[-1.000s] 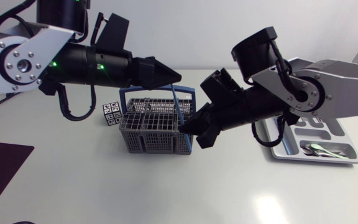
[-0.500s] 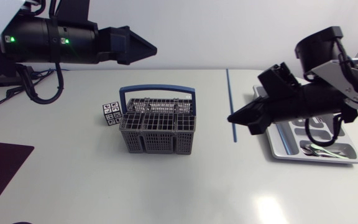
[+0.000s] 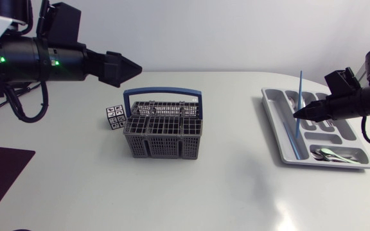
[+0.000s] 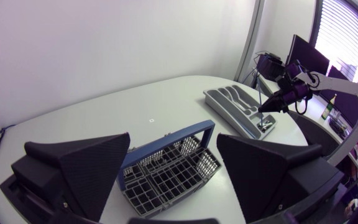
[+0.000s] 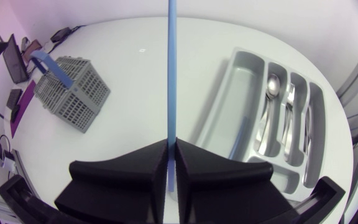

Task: Transfer all utensils from the basket to the drawer tray.

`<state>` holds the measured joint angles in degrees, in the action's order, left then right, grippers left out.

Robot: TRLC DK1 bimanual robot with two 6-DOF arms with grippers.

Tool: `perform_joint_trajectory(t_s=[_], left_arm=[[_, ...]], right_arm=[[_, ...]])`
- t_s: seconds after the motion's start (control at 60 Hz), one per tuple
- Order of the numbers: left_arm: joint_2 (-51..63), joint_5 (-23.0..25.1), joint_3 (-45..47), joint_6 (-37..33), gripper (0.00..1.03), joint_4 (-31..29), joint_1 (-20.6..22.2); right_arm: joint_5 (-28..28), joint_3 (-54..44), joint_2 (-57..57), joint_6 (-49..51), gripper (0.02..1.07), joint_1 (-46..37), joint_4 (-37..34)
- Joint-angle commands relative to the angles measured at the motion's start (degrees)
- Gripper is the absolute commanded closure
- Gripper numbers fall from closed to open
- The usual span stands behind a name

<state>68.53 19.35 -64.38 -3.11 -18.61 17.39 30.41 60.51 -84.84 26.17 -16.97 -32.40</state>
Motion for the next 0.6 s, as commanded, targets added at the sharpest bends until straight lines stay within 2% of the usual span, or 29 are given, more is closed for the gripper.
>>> perform_joint_trajectory(t_s=[0.0, 0.217, 0.367, 0.583], left_arm=[[-0.9, -0.5, 2.8, -1.9, 0.05, -0.5, -0.8], [-0.6, -3.4, 5.2, -3.6, 0.05, -0.5, -3.7], [-0.9, -6.3, 7.1, -4.9, 0.05, -1.0, -3.9], [-3.1, -9.5, 11.0, -4.4, 0.05, 2.3, -4.5]], right_arm=[[-1.1, 2.2, -4.6, -0.2, 1.02, -1.7, -0.3], [-5.3, 4.5, -11.8, -2.9, 1.01, -2.9, 0.9], [-8.3, 5.1, -15.0, -5.5, 1.01, -2.4, 3.2], [-11.3, 4.7, -18.5, -7.2, 0.95, -0.1, 5.5]])
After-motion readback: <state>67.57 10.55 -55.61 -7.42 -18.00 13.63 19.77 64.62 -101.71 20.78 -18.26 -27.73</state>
